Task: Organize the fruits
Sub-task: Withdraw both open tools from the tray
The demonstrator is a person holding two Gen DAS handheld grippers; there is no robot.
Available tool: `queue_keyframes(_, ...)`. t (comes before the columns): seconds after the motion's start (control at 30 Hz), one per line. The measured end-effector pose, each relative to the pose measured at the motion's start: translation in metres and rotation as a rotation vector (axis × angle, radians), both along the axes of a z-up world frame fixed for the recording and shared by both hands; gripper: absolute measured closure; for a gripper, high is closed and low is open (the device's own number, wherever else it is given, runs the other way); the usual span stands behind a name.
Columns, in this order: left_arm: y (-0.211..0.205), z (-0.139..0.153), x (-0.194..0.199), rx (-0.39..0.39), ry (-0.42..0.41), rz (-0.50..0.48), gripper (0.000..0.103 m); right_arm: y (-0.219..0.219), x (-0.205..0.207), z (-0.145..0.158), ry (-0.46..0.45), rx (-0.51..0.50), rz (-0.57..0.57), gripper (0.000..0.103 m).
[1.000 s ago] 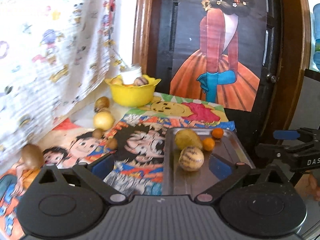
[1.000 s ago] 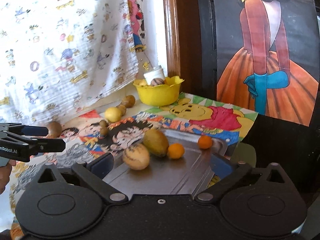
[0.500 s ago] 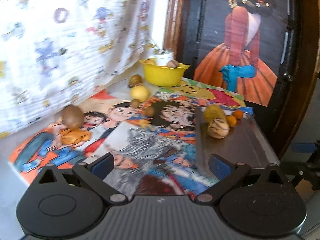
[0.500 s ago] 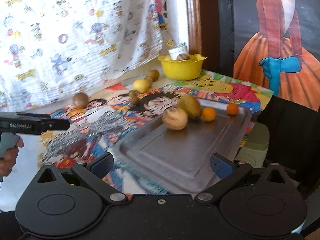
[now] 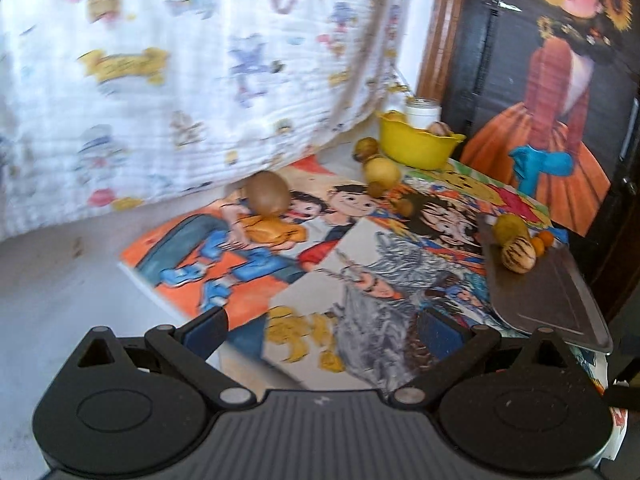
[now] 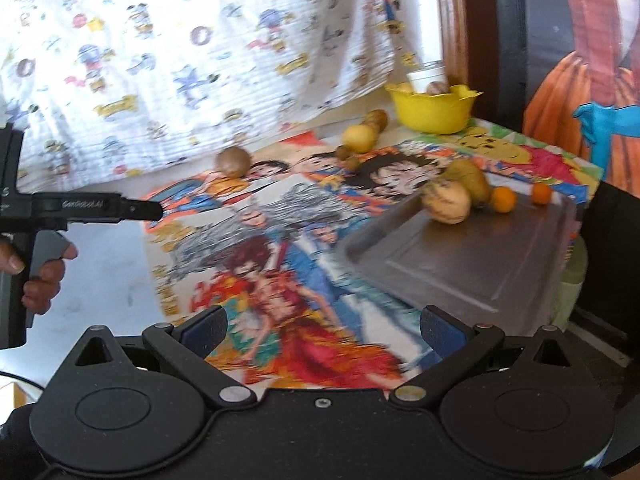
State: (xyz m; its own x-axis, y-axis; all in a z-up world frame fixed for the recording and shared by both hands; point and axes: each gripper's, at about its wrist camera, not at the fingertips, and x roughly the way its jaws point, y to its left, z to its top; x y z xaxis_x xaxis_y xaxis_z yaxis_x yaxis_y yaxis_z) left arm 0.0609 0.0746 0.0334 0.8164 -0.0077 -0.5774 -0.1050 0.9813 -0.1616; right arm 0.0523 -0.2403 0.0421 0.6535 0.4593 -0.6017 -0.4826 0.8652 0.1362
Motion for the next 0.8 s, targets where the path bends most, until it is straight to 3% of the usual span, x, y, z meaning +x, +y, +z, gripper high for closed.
queue_keyframes(0.53,0.032,0.002,-0.004,0.015,0.041,0.045,0.0,0.066,-0.002,0.006,0.096,-0.034,0.2,0.001)
queue_keyframes(0.8,0.042,0.001,0.015,0.039,0.042,0.062,0.0,0.081,0.019,0.033,0.064,-0.06,0.252,0.001)
